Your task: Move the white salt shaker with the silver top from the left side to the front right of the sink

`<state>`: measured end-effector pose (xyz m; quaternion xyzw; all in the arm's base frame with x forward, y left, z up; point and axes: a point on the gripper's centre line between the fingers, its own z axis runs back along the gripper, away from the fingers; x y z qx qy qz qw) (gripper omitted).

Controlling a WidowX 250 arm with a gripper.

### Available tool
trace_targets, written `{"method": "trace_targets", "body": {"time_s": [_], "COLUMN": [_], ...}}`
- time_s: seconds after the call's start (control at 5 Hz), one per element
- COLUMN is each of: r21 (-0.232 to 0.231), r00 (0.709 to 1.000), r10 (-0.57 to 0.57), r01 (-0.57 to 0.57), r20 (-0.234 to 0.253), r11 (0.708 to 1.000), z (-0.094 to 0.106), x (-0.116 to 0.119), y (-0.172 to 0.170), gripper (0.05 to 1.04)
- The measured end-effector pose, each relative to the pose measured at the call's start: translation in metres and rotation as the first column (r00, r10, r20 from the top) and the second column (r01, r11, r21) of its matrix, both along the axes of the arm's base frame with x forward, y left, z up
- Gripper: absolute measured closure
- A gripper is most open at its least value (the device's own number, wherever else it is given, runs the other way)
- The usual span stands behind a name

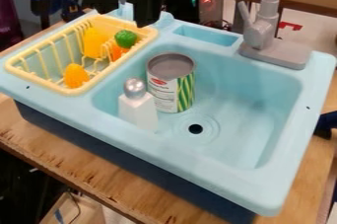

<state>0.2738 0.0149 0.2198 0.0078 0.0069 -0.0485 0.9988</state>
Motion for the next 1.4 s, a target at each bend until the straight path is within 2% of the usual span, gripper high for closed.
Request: {"method": "trace_targets", "body": {"time_s": [0.2,0.4,0.6,0.8,1.0,1.2,1.4], "r21": [-0.002,0.010,-0.016,-0.023,0.002,0.066,0.098], "r00": [0.999,0.996,0.990,0.987,0.983,0.976,0.971], "r10": [-0.003,-0.055,-0.116,-0.130,-0.122,-0.069,-0.053], "r01": [0.003,0.055,0.115,0.128,0.124,0.084,0.077], "r20": [-0.032,-0.076,-0.084,-0.097,-0.139,-0.205,-0.233], "r11": [1.000,0.998,0.993,0.991,0.992,0.994,0.992], "z": [-0.009,-0.032,-0.050,-0.060,-0.067,-0.073,-0.077], "x": [0.000,-0.007,-0.013,-0.018,-0.019,-0.017,-0.011], "y": [0.000,-0.006,-0.015,-0.020,-0.021,-0.013,-0.008], "gripper": [0.077,0.077,0.077,0.077,0.077,0.077,0.137]}}
